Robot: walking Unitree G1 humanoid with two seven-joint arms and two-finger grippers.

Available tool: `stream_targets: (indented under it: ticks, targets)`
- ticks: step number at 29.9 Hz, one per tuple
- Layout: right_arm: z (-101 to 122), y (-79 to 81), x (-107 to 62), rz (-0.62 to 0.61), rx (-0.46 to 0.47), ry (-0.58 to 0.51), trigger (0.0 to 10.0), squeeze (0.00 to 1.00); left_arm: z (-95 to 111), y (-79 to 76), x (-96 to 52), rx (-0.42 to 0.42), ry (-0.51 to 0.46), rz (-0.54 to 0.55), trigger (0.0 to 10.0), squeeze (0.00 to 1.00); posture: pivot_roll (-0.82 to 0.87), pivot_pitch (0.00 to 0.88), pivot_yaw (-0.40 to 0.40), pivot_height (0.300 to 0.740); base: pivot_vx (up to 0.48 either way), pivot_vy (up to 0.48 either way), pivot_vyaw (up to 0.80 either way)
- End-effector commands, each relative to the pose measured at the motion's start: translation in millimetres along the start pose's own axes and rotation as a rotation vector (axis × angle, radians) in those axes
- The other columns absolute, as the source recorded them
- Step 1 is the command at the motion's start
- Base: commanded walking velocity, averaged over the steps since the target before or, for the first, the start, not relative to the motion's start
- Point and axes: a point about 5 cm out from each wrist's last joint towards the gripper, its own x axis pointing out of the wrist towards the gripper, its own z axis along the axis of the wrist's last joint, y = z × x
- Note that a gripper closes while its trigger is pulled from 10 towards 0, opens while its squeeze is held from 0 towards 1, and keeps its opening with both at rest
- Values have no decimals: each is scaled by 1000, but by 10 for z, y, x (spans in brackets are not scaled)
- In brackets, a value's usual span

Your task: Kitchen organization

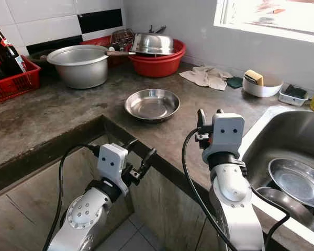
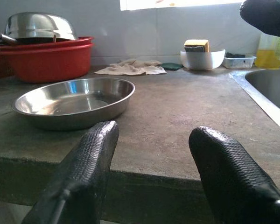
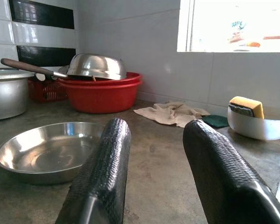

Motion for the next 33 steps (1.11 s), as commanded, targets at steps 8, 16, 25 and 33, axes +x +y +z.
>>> stream_targets:
  ticks: [8, 16, 25, 33]
  targets:
    - [-225, -52, -62, -17, -3, 107, 10000, 0, 14, 14, 8, 10, -8, 7, 10000, 0, 56, 2, -24, 740, 0, 0, 0]
    - [-310, -65, -89, -20, -9, 147, 10000, 0, 14, 15, 10, 9, -7, 8, 10000, 0, 58, 2, -23, 740, 0, 0, 0]
    - [-267, -66, -58, -22, -4, 129, 10000, 0, 8, 13, 7, 9, -1, 6, 10000, 0, 59, 6, -23, 740, 0, 373, 0]
    - [-234, -67, -31, -21, 0, 117, 10000, 0, 14, 15, 8, 14, -5, 9, 10000, 0, 59, 8, -23, 740, 0, 42, 0]
